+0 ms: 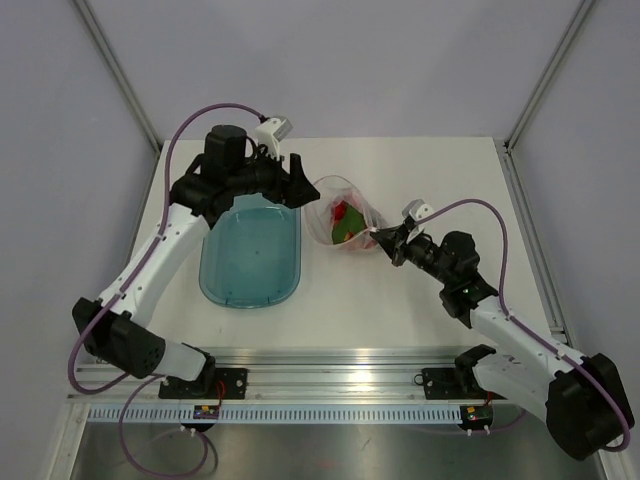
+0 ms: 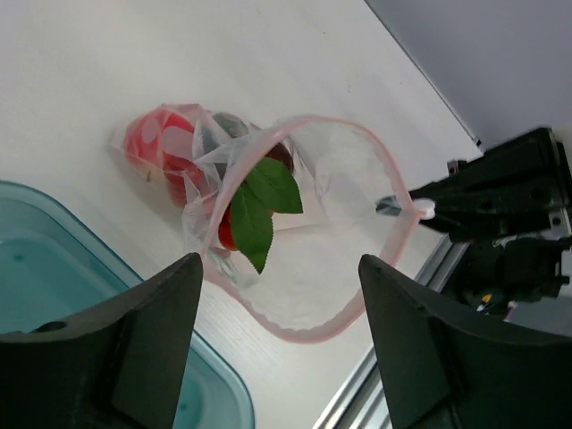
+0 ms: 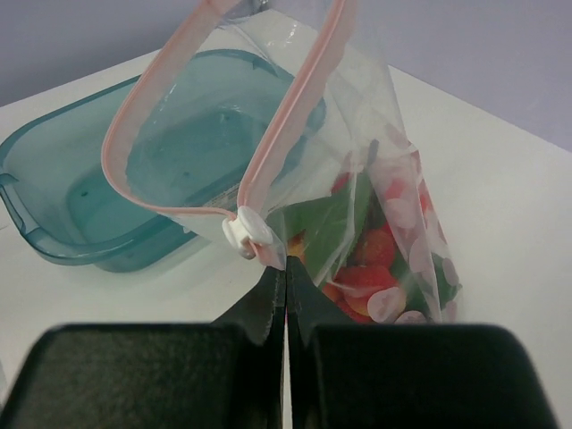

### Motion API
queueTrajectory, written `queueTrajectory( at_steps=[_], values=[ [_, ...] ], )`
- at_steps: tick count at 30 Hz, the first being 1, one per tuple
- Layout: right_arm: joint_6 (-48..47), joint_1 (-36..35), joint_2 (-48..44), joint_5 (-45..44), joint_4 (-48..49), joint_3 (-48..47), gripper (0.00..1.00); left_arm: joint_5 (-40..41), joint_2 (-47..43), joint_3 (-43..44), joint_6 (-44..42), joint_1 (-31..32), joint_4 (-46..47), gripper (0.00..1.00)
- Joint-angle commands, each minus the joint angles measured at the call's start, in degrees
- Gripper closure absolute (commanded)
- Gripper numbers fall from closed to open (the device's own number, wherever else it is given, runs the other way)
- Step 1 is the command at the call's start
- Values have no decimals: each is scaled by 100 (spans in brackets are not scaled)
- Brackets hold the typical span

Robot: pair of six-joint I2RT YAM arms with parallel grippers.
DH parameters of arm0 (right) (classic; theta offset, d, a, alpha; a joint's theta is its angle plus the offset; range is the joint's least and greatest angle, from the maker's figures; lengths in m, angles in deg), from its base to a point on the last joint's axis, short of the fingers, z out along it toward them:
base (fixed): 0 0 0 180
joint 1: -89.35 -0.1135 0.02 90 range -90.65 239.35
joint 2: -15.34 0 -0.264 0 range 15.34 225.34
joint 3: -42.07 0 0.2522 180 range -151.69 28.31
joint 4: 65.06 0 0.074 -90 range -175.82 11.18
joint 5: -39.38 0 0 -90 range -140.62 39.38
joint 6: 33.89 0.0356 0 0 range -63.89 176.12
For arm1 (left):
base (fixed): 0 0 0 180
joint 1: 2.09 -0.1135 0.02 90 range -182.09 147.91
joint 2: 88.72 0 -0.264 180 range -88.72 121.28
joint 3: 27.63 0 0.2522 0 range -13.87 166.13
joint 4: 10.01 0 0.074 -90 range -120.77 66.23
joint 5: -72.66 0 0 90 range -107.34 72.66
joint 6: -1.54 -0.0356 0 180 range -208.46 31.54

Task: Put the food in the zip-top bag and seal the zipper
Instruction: Adjust the zipper food storage bag at the center of the board.

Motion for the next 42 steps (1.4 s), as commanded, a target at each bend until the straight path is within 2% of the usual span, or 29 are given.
queueTrajectory(
  at_steps=[1,6,9,11,15,17,20,24,31,37,42],
  values=[
    [-542,182,-346,441,-938,-581,100,-325,-655,-37,-738,3,149,19],
    [-955,261,-636,713,-2255,-1179,100,-184,-1148,-82,-1836,318,115,19],
    [-1088,262,-751,749,-2531,-1337,100,105,-1043,85,-2434,1212,9,21],
    [-1097,270,-786,714,-2557,-1364,100,472,-920,191,-2933,1557,9,26],
    [-1079,279,-926,670,-2627,-1346,100,1099,-665,77,-3534,2182,421,27],
    [-1062,270,-979,617,-2636,-1311,100,645,-586,-27,-3875,2235,623,27],
    [-1027,270,-1041,599,-2628,-1285,100,405,-612,-396,-4236,2332,1194,27],
    [-974,279,-1041,617,-2575,-1285,100,45,-445,-441,-4580,2385,1248,29],
    [-886,279,-945,749,-2461,-1311,100,27,-480,-784,-5002,2613,1783,31],
    [-895,279,-892,828,-2443,-1311,100,-17,90,-188,-5353,2789,1109,37],
    [-886,270,-918,802,-2425,-1311,100,18,240,-178,-5345,2815,1125,41]
  ],
)
